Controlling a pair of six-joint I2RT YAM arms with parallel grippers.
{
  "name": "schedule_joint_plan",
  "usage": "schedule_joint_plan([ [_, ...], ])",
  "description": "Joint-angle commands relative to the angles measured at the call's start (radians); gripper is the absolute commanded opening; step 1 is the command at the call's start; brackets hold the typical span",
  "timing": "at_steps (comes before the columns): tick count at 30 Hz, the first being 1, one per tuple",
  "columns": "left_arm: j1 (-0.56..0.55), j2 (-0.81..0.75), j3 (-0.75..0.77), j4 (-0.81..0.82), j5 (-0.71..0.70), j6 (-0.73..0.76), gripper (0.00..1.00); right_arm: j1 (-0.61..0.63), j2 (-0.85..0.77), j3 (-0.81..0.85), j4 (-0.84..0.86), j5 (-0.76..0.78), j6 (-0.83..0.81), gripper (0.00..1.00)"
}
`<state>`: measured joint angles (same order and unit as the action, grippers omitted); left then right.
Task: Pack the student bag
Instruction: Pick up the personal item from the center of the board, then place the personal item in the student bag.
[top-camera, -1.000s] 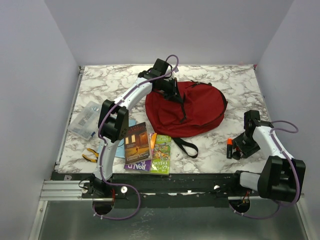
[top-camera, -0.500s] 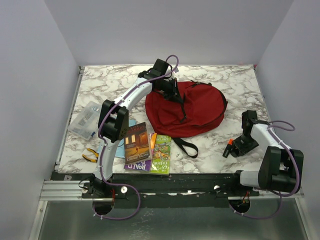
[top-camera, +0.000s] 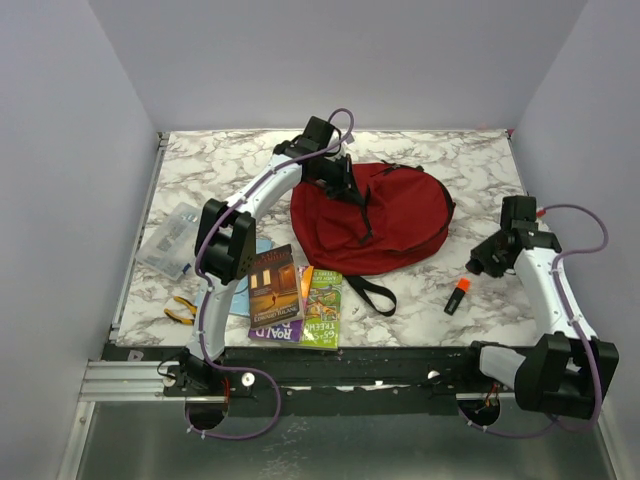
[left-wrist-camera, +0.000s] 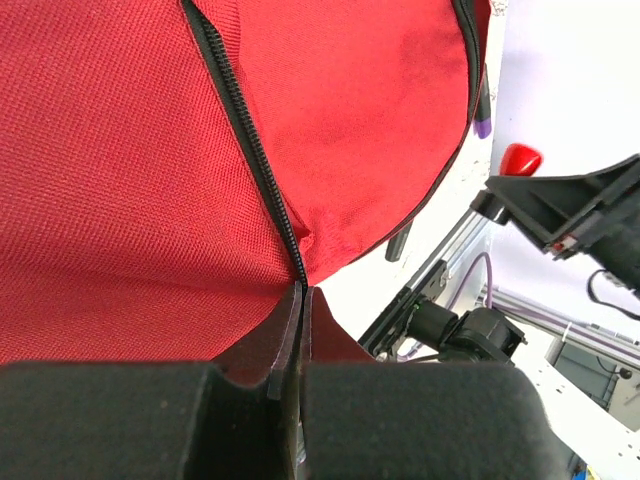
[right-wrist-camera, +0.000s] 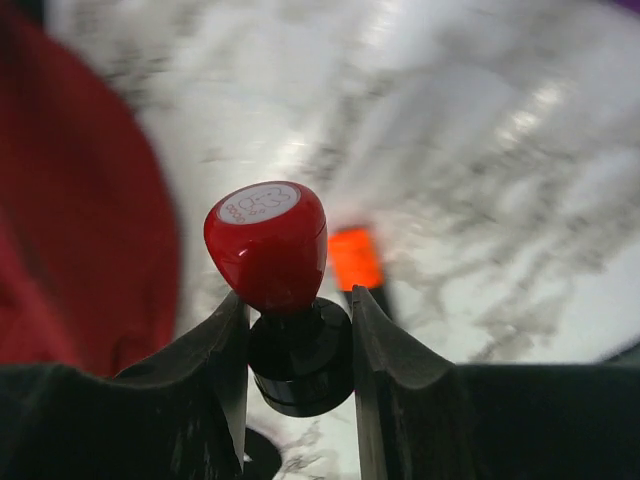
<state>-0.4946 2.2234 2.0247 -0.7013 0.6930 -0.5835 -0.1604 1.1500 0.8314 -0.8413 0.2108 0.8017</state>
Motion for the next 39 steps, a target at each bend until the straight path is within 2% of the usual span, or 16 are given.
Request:
schedule_joint_plan([
  [1, 0.008, -0.038, -0.003, 0.002, 0.026, 0.007, 0.0, 0.036, 0.034, 0.073, 0.211, -0.34, -0.248, 0.01],
  [4, 0.009, -0.04, -0.006, 0.002, 0.022, 0.01, 0.0, 0.153, 0.097, 0.08, 0.411, -0.509, -0.275, 0.01],
  [8, 0.01, -0.053, -0.019, 0.0, -0.006, 0.022, 0.0, 0.308, 0.246, 0.109, 0.634, -0.598, -0.213, 0.01],
  [11, 0.01, -0.066, -0.025, -0.001, -0.017, 0.032, 0.0, 0.364, 0.399, 0.129, 0.825, -0.69, -0.13, 0.01],
  [14, 0.009, -0.09, -0.049, -0.001, -0.04, 0.046, 0.0, 0.419, 0.545, 0.209, 0.919, -0.738, -0.105, 0.01],
  [18, 0.008, -0.106, -0.061, -0.001, -0.056, 0.054, 0.0, 0.43, 0.666, 0.245, 1.054, -0.815, -0.058, 0.04],
  [23, 0.007, -0.102, -0.057, -0.001, -0.052, 0.054, 0.0, 0.442, 0.783, 0.337, 1.042, -0.92, -0.085, 0.14],
  [24, 0.007, -0.098, -0.055, -0.001, -0.05, 0.055, 0.0, 0.447, 0.793, 0.346, 1.022, -0.92, -0.1, 0.18],
  [26, 0.005, -0.092, -0.055, -0.001, -0.05, 0.054, 0.0, 0.448, 0.788, 0.338, 1.012, -0.907, -0.117, 0.34],
  [27, 0.005, -0.088, -0.055, -0.001, -0.049, 0.054, 0.0, 0.447, 0.782, 0.332, 1.01, -0.892, -0.121, 0.45],
  [29, 0.002, -0.083, -0.054, -0.001, -0.047, 0.054, 0.0, 0.446, 0.78, 0.33, 0.996, -0.865, -0.12, 0.59],
  [34, 0.001, -0.072, -0.054, -0.001, -0.038, 0.051, 0.0, 0.434, 0.767, 0.332, 0.933, -0.816, -0.117, 0.7],
  [39, 0.001, -0.059, -0.043, -0.001, -0.022, 0.041, 0.0, 0.433, 0.715, 0.345, 0.844, -0.727, -0.139, 0.7],
])
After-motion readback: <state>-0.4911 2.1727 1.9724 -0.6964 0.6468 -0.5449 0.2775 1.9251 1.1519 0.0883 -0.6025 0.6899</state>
